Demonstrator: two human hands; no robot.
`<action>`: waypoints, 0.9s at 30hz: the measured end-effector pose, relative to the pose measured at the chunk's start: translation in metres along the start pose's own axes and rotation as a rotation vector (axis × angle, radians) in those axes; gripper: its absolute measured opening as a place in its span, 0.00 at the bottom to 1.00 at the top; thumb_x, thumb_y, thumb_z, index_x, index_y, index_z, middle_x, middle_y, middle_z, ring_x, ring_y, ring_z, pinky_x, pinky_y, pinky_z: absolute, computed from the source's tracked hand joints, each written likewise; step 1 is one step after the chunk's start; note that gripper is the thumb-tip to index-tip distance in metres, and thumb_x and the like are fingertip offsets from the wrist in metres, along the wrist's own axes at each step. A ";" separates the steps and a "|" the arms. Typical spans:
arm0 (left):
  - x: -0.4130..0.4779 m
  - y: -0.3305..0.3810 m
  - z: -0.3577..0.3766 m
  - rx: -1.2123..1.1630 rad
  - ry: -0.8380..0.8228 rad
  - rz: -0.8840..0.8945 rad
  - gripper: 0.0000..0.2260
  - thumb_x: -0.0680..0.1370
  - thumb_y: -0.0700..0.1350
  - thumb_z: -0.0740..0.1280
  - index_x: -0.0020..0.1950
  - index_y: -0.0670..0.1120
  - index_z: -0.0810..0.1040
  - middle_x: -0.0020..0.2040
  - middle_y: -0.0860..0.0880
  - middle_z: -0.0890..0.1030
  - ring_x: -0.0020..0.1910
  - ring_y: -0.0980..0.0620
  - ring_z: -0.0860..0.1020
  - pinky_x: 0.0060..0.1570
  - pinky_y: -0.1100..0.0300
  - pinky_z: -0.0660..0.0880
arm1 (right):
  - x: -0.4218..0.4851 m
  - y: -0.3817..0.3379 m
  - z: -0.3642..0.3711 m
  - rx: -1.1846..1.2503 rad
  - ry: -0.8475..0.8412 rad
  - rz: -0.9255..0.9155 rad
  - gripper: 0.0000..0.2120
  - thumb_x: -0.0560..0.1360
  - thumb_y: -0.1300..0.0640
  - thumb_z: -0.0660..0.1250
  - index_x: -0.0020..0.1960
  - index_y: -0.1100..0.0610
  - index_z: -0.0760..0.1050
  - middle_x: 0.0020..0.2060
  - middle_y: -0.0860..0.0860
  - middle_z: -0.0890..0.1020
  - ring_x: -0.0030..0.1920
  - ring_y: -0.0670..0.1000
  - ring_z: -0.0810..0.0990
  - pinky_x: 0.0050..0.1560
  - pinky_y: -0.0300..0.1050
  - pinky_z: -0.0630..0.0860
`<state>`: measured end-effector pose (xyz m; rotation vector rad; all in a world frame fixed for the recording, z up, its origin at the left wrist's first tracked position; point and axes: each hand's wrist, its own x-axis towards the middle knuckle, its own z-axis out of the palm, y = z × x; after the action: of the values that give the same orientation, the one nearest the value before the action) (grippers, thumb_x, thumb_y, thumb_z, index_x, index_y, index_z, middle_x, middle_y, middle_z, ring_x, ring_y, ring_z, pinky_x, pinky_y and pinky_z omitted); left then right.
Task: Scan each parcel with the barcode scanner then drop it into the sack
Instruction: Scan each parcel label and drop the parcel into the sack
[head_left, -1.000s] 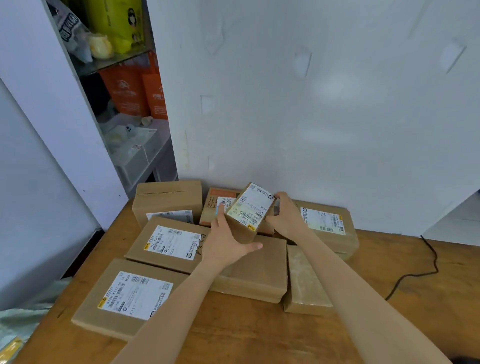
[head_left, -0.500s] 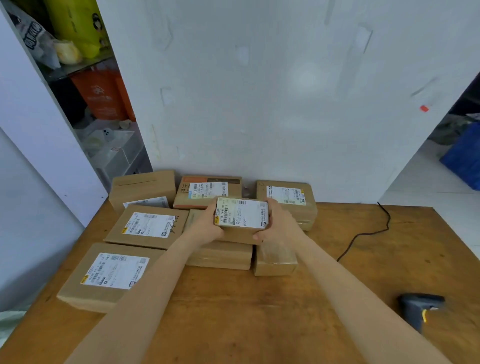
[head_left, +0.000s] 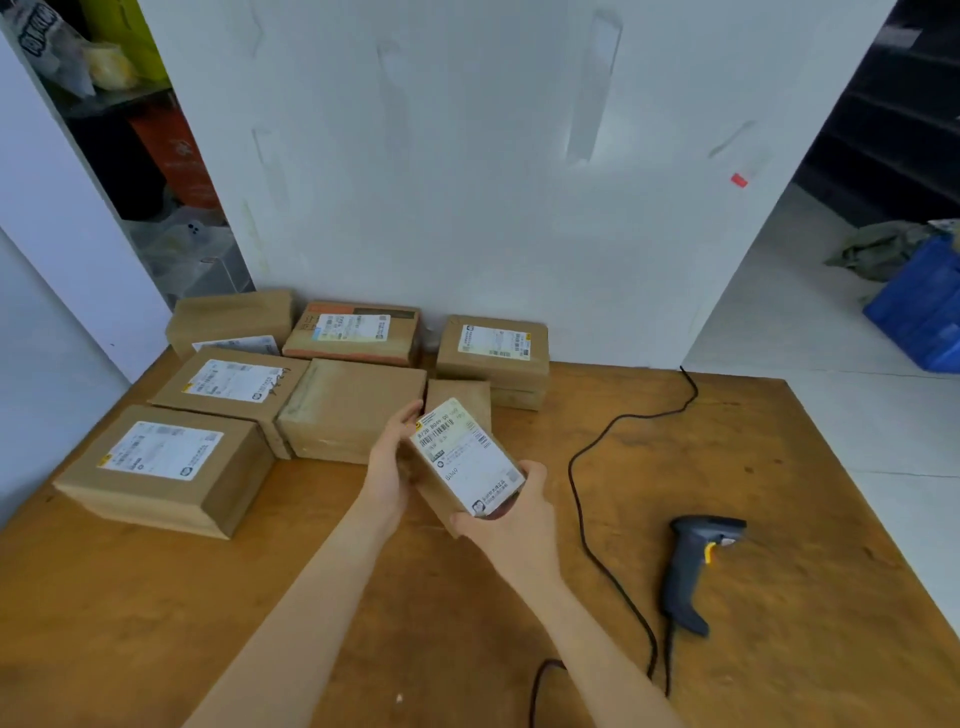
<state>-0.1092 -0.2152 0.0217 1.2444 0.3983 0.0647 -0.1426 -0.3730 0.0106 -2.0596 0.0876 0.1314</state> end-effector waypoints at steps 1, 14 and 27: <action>-0.006 -0.007 0.006 -0.039 0.044 -0.023 0.18 0.73 0.52 0.62 0.61 0.50 0.78 0.50 0.50 0.84 0.53 0.50 0.79 0.48 0.56 0.72 | -0.010 0.006 0.001 0.014 0.021 0.015 0.41 0.57 0.44 0.79 0.59 0.42 0.56 0.53 0.40 0.79 0.44 0.35 0.78 0.35 0.30 0.77; -0.044 -0.054 0.067 0.206 -0.019 -0.152 0.25 0.81 0.61 0.51 0.57 0.45 0.80 0.49 0.47 0.84 0.48 0.49 0.81 0.45 0.57 0.72 | -0.062 0.070 -0.030 0.058 0.087 0.069 0.41 0.69 0.36 0.69 0.72 0.47 0.52 0.43 0.41 0.78 0.44 0.43 0.81 0.47 0.43 0.80; -0.038 -0.073 0.112 0.334 -0.101 -0.103 0.20 0.82 0.58 0.53 0.55 0.45 0.76 0.48 0.48 0.82 0.48 0.53 0.79 0.45 0.58 0.68 | -0.010 0.173 -0.127 -0.299 0.491 0.523 0.28 0.77 0.51 0.65 0.72 0.57 0.58 0.68 0.58 0.66 0.68 0.61 0.64 0.63 0.62 0.66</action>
<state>-0.1199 -0.3508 -0.0075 1.5469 0.3952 -0.1579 -0.1661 -0.5666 -0.0800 -2.2815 0.9608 -0.0477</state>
